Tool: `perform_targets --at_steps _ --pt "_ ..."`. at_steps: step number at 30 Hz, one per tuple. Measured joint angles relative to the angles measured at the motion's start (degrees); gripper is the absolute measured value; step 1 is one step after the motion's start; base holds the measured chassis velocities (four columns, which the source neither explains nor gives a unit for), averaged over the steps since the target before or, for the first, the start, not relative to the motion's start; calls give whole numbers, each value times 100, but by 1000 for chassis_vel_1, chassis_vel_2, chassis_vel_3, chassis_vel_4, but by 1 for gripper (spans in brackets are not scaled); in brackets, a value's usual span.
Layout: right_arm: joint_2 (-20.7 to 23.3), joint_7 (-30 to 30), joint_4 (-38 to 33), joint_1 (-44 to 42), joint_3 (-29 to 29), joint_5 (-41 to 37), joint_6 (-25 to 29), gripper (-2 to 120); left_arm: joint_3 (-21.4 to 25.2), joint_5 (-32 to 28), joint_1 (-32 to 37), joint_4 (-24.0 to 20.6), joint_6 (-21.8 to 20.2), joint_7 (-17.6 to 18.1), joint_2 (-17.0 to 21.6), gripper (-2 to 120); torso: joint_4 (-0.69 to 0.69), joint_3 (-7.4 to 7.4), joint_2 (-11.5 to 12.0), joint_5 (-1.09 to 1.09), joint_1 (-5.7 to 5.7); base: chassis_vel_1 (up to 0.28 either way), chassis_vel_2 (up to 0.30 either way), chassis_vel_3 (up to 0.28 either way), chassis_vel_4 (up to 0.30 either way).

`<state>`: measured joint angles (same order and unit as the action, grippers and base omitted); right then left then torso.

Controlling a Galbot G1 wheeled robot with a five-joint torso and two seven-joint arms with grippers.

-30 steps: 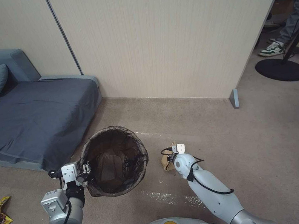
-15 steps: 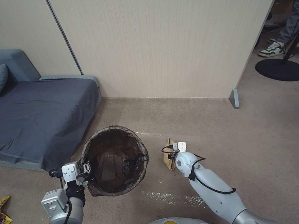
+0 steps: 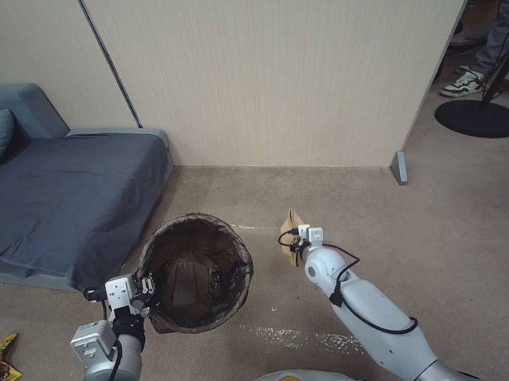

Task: Pick up the trash bin, then pick up the garbage from the floor and place it into the trash bin.

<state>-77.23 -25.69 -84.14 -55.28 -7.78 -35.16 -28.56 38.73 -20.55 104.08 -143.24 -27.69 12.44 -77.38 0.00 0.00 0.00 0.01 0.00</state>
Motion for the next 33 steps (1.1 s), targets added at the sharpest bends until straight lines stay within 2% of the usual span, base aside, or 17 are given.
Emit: perform_targets --at_steps 3,5,8,9,12,14,15,17,19,24,29,33 --pt "311 163 -839 -103 -163 89 -2 0 1 -4 3 0 -23 0 34 5 0 0 0 -1 0 0 0 0 0" --pt "391 240 -1009 -137 -213 120 -6 0 1 -2 6 0 -27 2 40 5 0 0 0 0 0 0 0 0 0" --pt "899 733 -1875 -365 -591 360 19 0 -14 2 33 0 -97 5 76 5 0 0 0 1 0 0 0 0 0" --pt "899 733 -1875 -365 -591 360 19 0 -14 2 33 0 -97 5 76 5 0 0 0 1 0 0 0 0 0" --pt "1370 1091 -2570 -608 -959 440 38 0 -27 14 34 0 -157 21 120 5 -2 0 0 2 0 0 0 0 0" --pt "1478 1178 -2751 -661 -1055 441 43 0 -31 18 34 0 -169 25 127 5 -3 0 0 2 0 0 0 0 0" --pt "1666 1398 -3149 -767 -1237 420 59 0 -45 26 35 0 -194 27 129 5 -2 0 0 0 0 0 0 0 0" --pt "1752 1516 -3336 -815 -1325 391 72 0 -55 35 35 0 -201 27 130 5 0 1 0 2 0 0 0 0 0" --pt "2017 1891 -3893 -970 -1602 231 123 0 -99 70 24 0 -208 24 124 5 0 1 0 0 0 0 0 0 0" --pt "2336 2415 -4599 -1193 -1910 -343 170 0 -177 116 -28 0 -269 21 132 5 -1 1 0 0 0 0 0 0 0" --pt "2607 2779 -5106 -1150 -1875 -1104 156 0 -187 105 -93 0 -320 19 195 5 -1 1 0 0 0 0 0 0 0" --pt "2733 2943 -5264 -982 -1657 -1266 163 0 -186 94 -126 0 -341 20 227 5 0 1 0 -1 0 0 0 0 0"
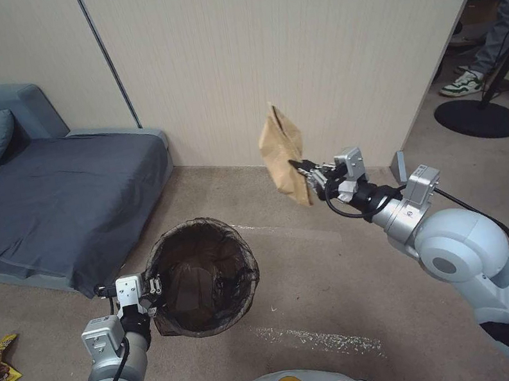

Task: Pick up the trash bin, then pick up the garbage from the floor and place it into the trash bin.

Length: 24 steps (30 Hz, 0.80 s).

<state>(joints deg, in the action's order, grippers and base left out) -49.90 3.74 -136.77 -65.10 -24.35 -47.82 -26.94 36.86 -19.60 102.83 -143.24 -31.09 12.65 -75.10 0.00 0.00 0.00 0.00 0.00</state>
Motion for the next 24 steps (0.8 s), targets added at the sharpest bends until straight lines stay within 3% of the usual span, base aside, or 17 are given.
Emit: perform_targets --at_steps 10,17,21,24 --pt "468 -72 -232 817 1687 -168 -14 0 -46 -11 -100 0 -36 -2 24 5 -1 0 0 0 0 0 0 0 0" --pt "433 -344 -129 1119 2525 -37 -119 0 -77 -16 -122 0 -46 -4 33 5 0 0 0 0 0 0 0 0 0" --pt "324 -570 57 1359 3282 70 -208 0 -92 -33 -138 0 -66 -8 73 5 0 0 0 0 0 0 0 0 0" --pt "296 -620 126 1428 3452 113 -246 0 -92 -42 -143 0 -69 -9 81 5 0 0 0 0 0 0 0 0 0"
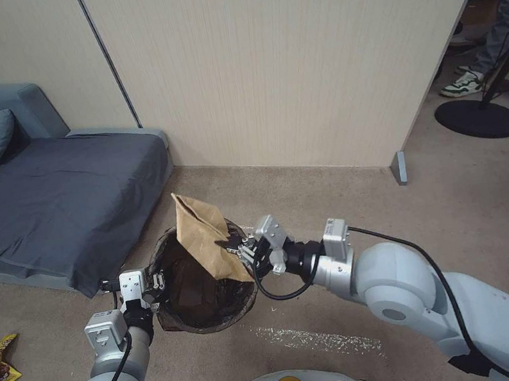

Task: Pick up the trash bin, then pick up the garbage from the floor and place it into the trash bin.

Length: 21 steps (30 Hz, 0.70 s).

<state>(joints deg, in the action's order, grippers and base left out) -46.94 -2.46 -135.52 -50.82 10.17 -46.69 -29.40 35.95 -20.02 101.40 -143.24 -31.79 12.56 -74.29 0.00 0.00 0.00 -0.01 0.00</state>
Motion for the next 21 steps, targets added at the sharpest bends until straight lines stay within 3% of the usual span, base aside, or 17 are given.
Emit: perform_targets --at_steps 10,16,21 --pt "-92 -154 316 271 548 185 -167 -1 -21 -8 -39 0 -7 -6 -16 5 0 0 0 0 0 0 0 0 0" --pt "-157 -327 442 389 697 212 -264 25 9 -26 -39 0 -9 -8 -8 5 0 0 0 1 0 0 0 0 0" --pt "-214 -454 505 435 790 212 -285 38 17 -41 -37 0 -11 -10 -6 5 0 0 0 1 0 0 0 0 0"
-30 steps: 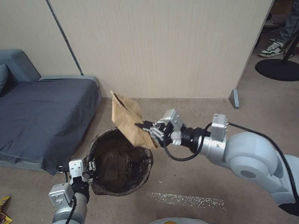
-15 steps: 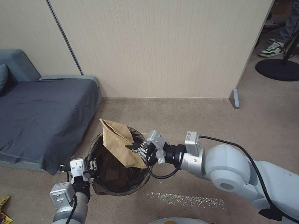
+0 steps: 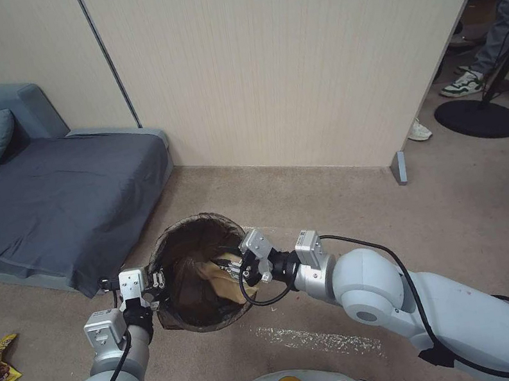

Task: Pick up the trash bin, then pick up the garbage from the floor and place it into the trash bin.

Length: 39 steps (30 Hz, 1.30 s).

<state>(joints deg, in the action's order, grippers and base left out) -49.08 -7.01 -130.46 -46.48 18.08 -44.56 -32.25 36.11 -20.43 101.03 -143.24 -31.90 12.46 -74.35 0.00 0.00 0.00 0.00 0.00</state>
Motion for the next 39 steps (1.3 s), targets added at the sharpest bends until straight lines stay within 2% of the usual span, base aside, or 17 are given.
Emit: perform_targets --at_steps 3,5,7,9,11,12,14,16,19,21,23,25,26,29,30,32,39 --pt "-60 -126 43 5 84 -4 -29 55 4 -3 2 0 0 -5 -1 5 0 0 0 0 0 0 0 0 0" --pt "-69 -152 48 2 87 -4 -32 58 11 -6 5 0 0 -10 0 5 0 0 0 0 0 0 0 0 0" --pt "-82 -216 47 0 78 -18 -34 70 33 -22 9 0 1 -14 24 5 0 0 0 0 0 0 0 0 0" --pt "-84 -233 39 0 60 -32 -34 70 37 -26 9 0 1 -14 33 5 0 0 0 0 0 0 0 0 0" --pt "-86 -257 -25 -26 -107 -80 -27 84 44 -45 3 0 2 -14 47 5 0 0 0 0 0 0 0 0 0" --pt "-86 -257 -25 -26 -107 -80 -27 84 44 -45 3 0 2 -14 47 5 0 0 0 0 0 0 0 0 0" --pt "-64 -215 -155 -129 -453 -112 41 94 53 -55 -1 0 2 -15 49 5 0 0 0 0 0 0 0 0 0" --pt "-37 -181 -215 -195 -619 -117 93 98 59 -55 -2 0 2 -15 49 5 0 0 0 0 0 0 0 0 0" --pt "47 -60 -367 -439 -1081 -100 205 100 71 -63 -9 0 2 -15 49 5 0 0 0 0 0 0 0 0 0" --pt "111 63 -527 -776 -1630 18 321 100 80 -74 -10 0 4 -15 42 5 0 0 0 1 0 0 0 0 0" --pt "127 105 -575 -899 -1811 85 349 100 85 -75 -8 0 5 -15 39 5 -1 0 0 1 0 0 0 0 0" --pt "134 256 -663 -1347 -2420 351 486 100 93 -77 -5 0 9 -15 34 5 0 0 0 2 0 0 0 0 0" --pt "134 256 -663 -1347 -2420 351 486 100 93 -77 -5 0 9 -15 34 5 0 0 0 2 0 0 0 0 0" --pt "41 410 -587 -1998 -3195 791 707 100 97 -79 -25 0 12 -18 53 5 -1 0 0 2 0 0 0 0 0" --pt "41 410 -587 -1998 -3195 791 707 100 97 -79 -25 0 12 -18 53 5 -1 0 0 2 0 0 0 0 0" --pt "-146 442 -459 -2528 -3690 1223 947 100 98 -79 -32 0 14 -24 48 5 -3 0 0 1 0 0 0 0 0" --pt "-564 -32 -204 -3064 -3996 1738 1511 100 91 -46 10 0 14 -34 -22 5 2 1 0 1 0 0 0 0 0"
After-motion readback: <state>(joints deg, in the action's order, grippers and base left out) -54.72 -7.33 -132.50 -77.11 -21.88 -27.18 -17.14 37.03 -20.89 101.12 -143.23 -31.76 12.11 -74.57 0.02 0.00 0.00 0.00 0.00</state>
